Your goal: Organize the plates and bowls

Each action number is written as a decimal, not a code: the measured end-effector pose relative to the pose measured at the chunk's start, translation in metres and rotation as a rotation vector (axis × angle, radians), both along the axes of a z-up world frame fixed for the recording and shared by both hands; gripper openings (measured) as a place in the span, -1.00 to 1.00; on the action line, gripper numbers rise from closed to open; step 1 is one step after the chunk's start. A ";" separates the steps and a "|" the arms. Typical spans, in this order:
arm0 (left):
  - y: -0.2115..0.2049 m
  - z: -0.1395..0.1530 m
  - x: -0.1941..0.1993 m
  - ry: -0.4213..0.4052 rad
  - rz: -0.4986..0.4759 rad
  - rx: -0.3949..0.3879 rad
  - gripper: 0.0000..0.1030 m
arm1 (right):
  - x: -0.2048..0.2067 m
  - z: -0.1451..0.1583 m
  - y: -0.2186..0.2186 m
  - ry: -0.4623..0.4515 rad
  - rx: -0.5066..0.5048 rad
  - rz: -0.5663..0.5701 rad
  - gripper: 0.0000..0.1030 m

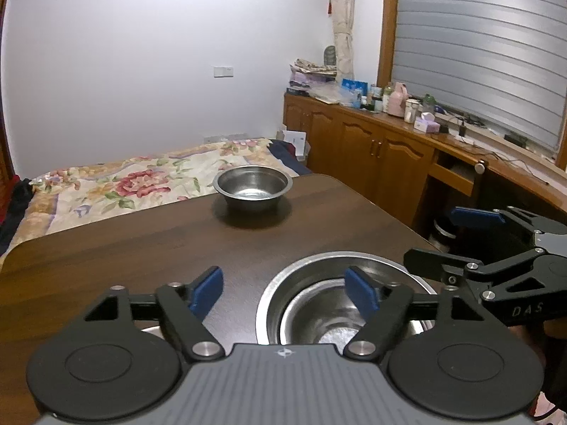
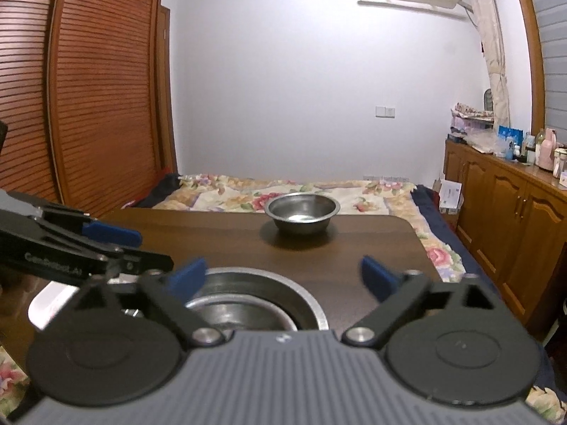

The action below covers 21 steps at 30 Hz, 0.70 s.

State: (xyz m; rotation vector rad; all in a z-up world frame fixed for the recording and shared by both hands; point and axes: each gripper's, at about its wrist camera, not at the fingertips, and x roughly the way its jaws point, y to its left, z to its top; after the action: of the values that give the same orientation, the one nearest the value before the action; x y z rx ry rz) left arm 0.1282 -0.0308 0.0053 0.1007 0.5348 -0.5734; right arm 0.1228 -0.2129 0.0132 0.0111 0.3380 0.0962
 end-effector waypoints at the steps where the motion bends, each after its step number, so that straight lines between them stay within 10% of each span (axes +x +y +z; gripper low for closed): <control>1: 0.000 0.001 0.001 -0.002 0.006 0.000 0.67 | 0.001 0.000 -0.002 -0.002 0.006 -0.001 1.00; 21: -0.002 0.022 0.038 -0.040 0.034 -0.014 0.85 | 0.017 0.017 -0.023 -0.027 -0.029 -0.006 1.00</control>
State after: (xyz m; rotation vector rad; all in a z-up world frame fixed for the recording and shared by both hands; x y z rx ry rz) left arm 0.1662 -0.0331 0.0278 0.0891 0.4927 -0.5414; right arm 0.1396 -0.2361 0.0302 -0.0179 0.3119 0.0857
